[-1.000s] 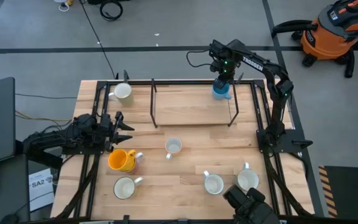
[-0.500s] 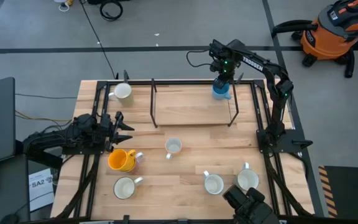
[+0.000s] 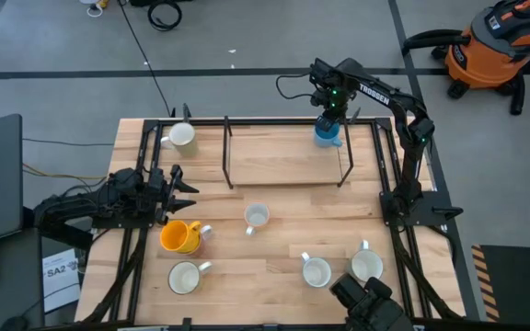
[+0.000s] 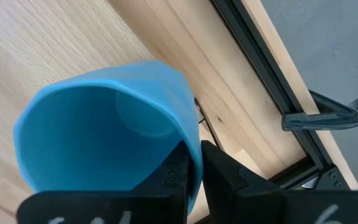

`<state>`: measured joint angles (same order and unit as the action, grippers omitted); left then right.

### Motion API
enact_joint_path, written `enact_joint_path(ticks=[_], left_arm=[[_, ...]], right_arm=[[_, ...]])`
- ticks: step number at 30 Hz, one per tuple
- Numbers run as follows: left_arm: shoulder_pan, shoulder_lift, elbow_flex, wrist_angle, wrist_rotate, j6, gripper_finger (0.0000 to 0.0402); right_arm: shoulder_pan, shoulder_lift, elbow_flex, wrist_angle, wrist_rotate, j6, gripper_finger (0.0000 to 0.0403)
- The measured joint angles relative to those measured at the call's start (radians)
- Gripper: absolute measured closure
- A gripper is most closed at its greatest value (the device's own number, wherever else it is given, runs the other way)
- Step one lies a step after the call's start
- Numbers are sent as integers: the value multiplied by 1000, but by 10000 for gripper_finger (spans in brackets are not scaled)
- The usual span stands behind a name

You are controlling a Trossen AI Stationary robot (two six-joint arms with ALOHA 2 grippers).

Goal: Place coffee mugs
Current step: Put the blue mug on the shelf, then put the yellow mug on the shelf

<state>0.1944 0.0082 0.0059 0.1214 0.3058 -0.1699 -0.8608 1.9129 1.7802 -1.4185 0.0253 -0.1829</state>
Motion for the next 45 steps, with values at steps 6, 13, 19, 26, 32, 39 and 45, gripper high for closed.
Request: enact_joint_path(ticks=[6,13,19,26,32,39,45], left_arm=[[0,0,0,0,0,0,230],[0,0,0,0,0,0,230],[0,0,0,0,0,0,230],[0,0,0,0,0,0,230],[0,0,0,0,0,0,230],[0,0,0,2,0,-2,230],[0,0,0,115,0,-57,230]], right_arm=[[0,0,0,0,0,0,359],[0,-3,0,0,-3,0,315],[0,-3,0,1,-3,0,288],[0,-3,0,0,-17,0,266],[0,-3,0,25,-17,0,259],[0,-2,0,41,-18,0,260],[0,-2,0,41,-19,1,260]])
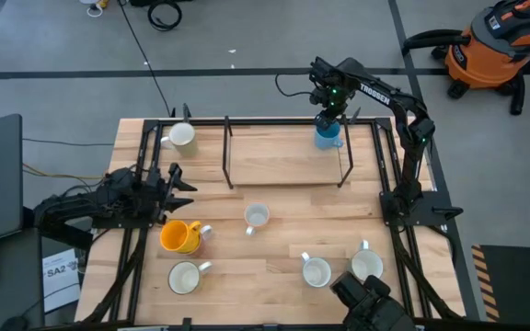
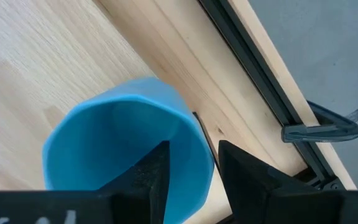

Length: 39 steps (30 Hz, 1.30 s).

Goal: Place coffee mugs
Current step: Put the yellow mug on the shelf

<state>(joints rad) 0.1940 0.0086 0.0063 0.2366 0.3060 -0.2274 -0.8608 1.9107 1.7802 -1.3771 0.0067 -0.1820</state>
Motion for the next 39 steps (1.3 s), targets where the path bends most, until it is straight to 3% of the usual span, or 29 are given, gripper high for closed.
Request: enact_joint_path(ticks=[5,10,14,19,27,34,39], left_arm=[[0,0,3,154,-65,-174,230],[0,18,105,78,-96,-214,230],[0,82,254,-150,-100,-215,230],[-8,205,484,-556,-100,-229,230],[-65,426,775,-1052,-27,-464,230],[-135,584,909,-1390,98,-766,230],[-201,654,915,-1480,163,-966,230]], right_arm=[[0,-33,0,2,-3,4,260],[1,-87,0,30,-8,11,260],[15,-129,0,40,-10,30,260],[48,-172,0,41,-57,30,260],[140,-206,0,41,-105,30,260],[217,-207,0,52,-106,24,260],[251,-207,0,53,-106,18,260]])
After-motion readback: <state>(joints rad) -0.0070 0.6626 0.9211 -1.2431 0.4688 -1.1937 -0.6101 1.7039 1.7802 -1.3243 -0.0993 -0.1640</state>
